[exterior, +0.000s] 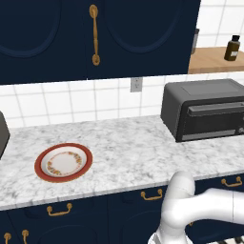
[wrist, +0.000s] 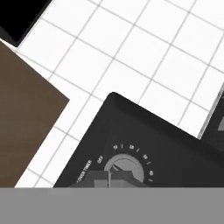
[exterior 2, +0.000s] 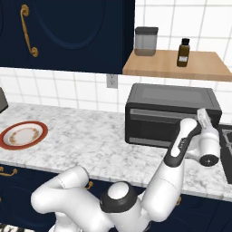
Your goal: Pick up the kebab skewer and baguette bread, and place them inside the toaster oven. Close the toaster oven door and start by setting the timer.
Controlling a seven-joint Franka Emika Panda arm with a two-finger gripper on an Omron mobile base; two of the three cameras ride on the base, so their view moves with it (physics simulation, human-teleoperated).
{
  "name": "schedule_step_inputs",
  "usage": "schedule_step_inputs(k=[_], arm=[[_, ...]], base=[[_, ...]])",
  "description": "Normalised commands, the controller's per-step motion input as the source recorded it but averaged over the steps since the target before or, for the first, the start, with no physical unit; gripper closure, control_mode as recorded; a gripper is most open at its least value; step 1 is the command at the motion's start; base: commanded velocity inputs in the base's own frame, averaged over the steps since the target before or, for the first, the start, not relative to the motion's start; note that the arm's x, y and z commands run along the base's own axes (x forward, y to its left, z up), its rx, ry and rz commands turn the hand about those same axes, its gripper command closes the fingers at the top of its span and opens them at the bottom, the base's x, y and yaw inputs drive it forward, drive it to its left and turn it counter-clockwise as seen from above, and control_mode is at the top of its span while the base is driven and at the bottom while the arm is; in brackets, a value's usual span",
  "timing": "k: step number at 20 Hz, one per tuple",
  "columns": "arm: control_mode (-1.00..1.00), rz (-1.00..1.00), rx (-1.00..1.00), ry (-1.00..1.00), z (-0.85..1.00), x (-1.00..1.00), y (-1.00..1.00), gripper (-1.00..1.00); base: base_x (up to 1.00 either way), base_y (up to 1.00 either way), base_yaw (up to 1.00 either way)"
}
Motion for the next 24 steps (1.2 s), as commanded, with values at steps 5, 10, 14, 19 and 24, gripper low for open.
schedule_step_inputs(k=[5, 10, 14, 19, 24], arm=[[-1.0, 0.0, 0.12, 0.0, 0.0, 0.51, 0.0, 1.0], [-1.0, 0.0, 0.16, 0.0, 0.0, 0.25, 0.0, 1.0], [-1.0, 0.0, 0.19, 0.0, 0.0, 0.22, 0.0, 1.0], [-1.0, 0.0, 0.2, 0.0, -0.03, 0.12, 0.0, 1.0], [-1.0, 0.0, 0.21, 0.0, -0.09, 0.02, 0.0, 1.0]], base=[[0.0, 0.0, 0.0], [0.0, 0.0, 0.0], [0.0, 0.0, 0.0], [0.0, 0.0, 0.0], [0.0, 0.0, 0.0]])
